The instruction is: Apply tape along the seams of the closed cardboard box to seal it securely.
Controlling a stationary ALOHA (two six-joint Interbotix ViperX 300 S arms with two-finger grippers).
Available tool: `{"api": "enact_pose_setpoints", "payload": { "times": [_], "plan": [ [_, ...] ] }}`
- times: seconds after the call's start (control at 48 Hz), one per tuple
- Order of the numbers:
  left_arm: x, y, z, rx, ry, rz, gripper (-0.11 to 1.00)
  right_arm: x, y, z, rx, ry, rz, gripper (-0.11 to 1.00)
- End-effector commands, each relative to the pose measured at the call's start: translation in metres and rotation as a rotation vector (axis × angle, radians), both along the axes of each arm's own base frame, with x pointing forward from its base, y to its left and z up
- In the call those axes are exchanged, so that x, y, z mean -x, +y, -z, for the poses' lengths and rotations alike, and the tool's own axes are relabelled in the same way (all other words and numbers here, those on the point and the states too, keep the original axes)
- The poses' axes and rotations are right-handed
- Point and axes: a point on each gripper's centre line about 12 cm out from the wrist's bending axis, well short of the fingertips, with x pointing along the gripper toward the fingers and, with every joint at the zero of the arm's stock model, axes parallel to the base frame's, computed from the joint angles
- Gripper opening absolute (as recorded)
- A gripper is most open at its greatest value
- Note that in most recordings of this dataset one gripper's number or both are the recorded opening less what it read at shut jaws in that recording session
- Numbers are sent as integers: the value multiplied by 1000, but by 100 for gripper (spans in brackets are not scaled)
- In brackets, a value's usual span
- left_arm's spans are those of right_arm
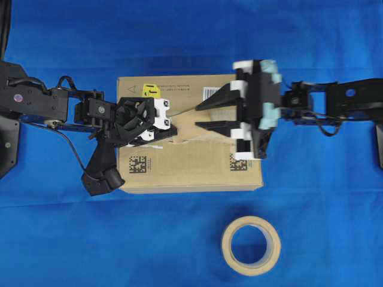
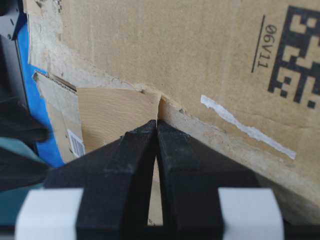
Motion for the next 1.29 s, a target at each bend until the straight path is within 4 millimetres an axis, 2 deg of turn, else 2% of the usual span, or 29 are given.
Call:
{"api": "enact_pose_setpoints", "payload": {
  "times": [0.0, 0.125, 0.438, 0.875, 0.917, 0.979, 1.167, 1.209, 1.271],
  "plan": [
    [-1, 1, -7, 0, -21, -3, 0, -8, -1, -7, 5, -4, -2, 45],
    [-1, 2, -6, -2, -18, -4, 0, -11, -1, 7, 3, 52, -4, 45],
    [-3, 3, -7, 7, -22, -13, 0, -4, -8, 26, -15, 130, 19, 45],
    [-9, 8, -13, 37, -18, -52, 2, -1, -7, 31, -12, 142, 17, 45],
    [-9, 9, -13, 42, -10, -57, 5, -1, -7, 31, -12, 142, 17, 45],
    [-10, 9, -13, 45, -6, -59, 16, -1, -7, 31, -16, 142, 20, 45],
    [-11, 9, -14, 46, -3, -60, 60, -1, -7, 31, -12, 144, 17, 45],
    [-11, 8, -15, 46, -6, -58, 65, -1, -7, 31, -14, 144, 19, 45],
    [-11, 9, -18, 46, -12, -60, 66, 0, -8, 31, -14, 145, 20, 45]
  ]
}}
